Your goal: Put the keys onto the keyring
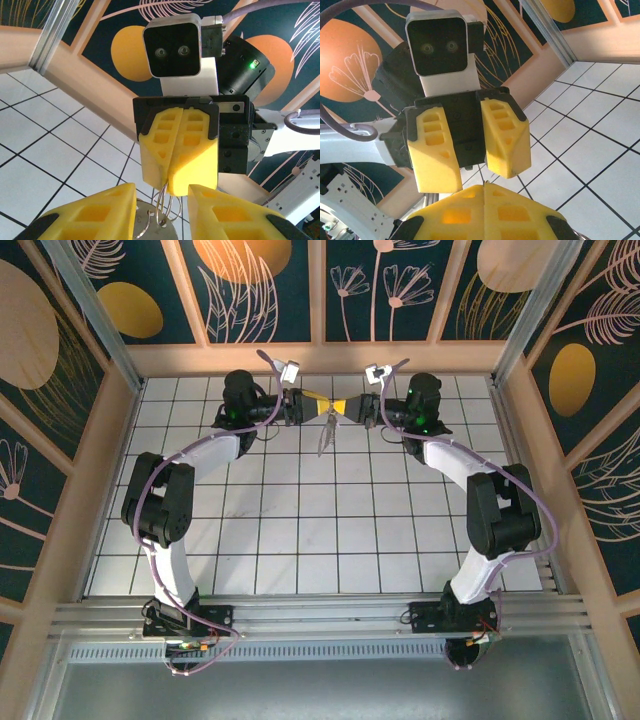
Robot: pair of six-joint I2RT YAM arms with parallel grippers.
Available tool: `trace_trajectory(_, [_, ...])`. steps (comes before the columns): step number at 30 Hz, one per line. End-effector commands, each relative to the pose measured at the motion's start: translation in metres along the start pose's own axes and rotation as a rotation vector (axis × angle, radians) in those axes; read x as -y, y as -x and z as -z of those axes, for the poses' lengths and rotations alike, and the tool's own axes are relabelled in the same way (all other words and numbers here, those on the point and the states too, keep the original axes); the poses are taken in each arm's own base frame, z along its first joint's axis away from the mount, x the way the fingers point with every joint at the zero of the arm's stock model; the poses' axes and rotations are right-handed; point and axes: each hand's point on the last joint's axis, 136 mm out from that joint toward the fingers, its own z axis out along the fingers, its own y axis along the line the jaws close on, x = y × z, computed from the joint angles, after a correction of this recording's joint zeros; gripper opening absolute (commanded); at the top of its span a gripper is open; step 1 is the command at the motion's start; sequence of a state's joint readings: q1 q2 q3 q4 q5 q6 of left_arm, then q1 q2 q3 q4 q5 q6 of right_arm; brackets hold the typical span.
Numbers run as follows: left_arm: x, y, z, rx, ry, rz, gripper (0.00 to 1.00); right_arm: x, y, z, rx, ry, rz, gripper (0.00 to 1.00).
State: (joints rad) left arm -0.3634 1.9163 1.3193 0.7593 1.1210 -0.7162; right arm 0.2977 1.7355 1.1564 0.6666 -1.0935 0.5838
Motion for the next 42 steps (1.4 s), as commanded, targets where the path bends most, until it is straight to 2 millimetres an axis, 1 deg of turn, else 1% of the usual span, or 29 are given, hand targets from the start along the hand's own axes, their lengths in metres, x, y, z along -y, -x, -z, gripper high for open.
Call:
trace_trajectory(1, [0.007, -0.005, -0.003, -0.015, -0.036, -0.016, 0.32, -0.013, 0.014, -0.005, 0.022, 0.041, 0.070, 0.00])
trace_trajectory(8, [0.010, -0.005, -0.007, -0.018, -0.046, -0.024, 0.30, -0.012, 0.013, -0.006, 0.019, 0.042, 0.067, 0.00])
trace_trajectory(11, [0.011, -0.006, -0.008, -0.022, -0.052, -0.026, 0.27, -0.011, 0.012, -0.006, 0.018, 0.040, 0.066, 0.00])
trace_trajectory(16, [0.013, -0.007, -0.009, -0.027, -0.058, -0.030, 0.19, -0.010, 0.012, -0.006, 0.017, 0.038, 0.064, 0.00])
trace_trajectory(24, [0.017, -0.011, -0.011, -0.038, -0.071, -0.033, 0.08, -0.009, 0.013, -0.007, 0.023, 0.034, 0.060, 0.00])
trace_trajectory(27, [0.019, -0.013, -0.011, -0.036, -0.073, -0.036, 0.00, -0.009, 0.015, -0.006, 0.027, 0.029, 0.056, 0.00])
trace_trajectory(28, [0.020, -0.013, -0.011, -0.032, -0.073, -0.040, 0.00, -0.009, 0.016, -0.005, 0.031, 0.024, 0.054, 0.00])
trace_trajectory(30, [0.021, -0.013, -0.010, -0.018, -0.068, -0.037, 0.00, -0.009, 0.020, 0.001, 0.054, -0.002, 0.055, 0.19])
trace_trajectory(32, [0.023, -0.011, -0.009, -0.003, -0.068, -0.039, 0.00, -0.011, 0.023, 0.010, 0.086, -0.021, 0.064, 0.31])
trace_trajectory(33, [0.025, -0.010, -0.008, 0.007, -0.070, -0.041, 0.00, -0.010, 0.026, 0.016, 0.106, -0.033, 0.060, 0.35])
trace_trajectory(36, [0.030, -0.008, -0.006, 0.033, -0.076, -0.042, 0.00, -0.008, 0.030, 0.034, 0.170, -0.075, 0.052, 0.40])
trace_trajectory(38, [0.035, -0.008, -0.004, 0.047, -0.084, -0.046, 0.00, -0.001, 0.028, 0.046, 0.209, -0.130, 0.034, 0.46])
trace_trajectory(40, [0.039, -0.007, -0.001, 0.062, -0.081, -0.047, 0.00, 0.006, 0.021, 0.056, 0.242, -0.188, 0.025, 0.49])
trace_trajectory(42, [0.042, -0.006, 0.001, 0.079, -0.076, -0.050, 0.00, 0.010, 0.010, 0.062, 0.260, -0.236, 0.023, 0.51])
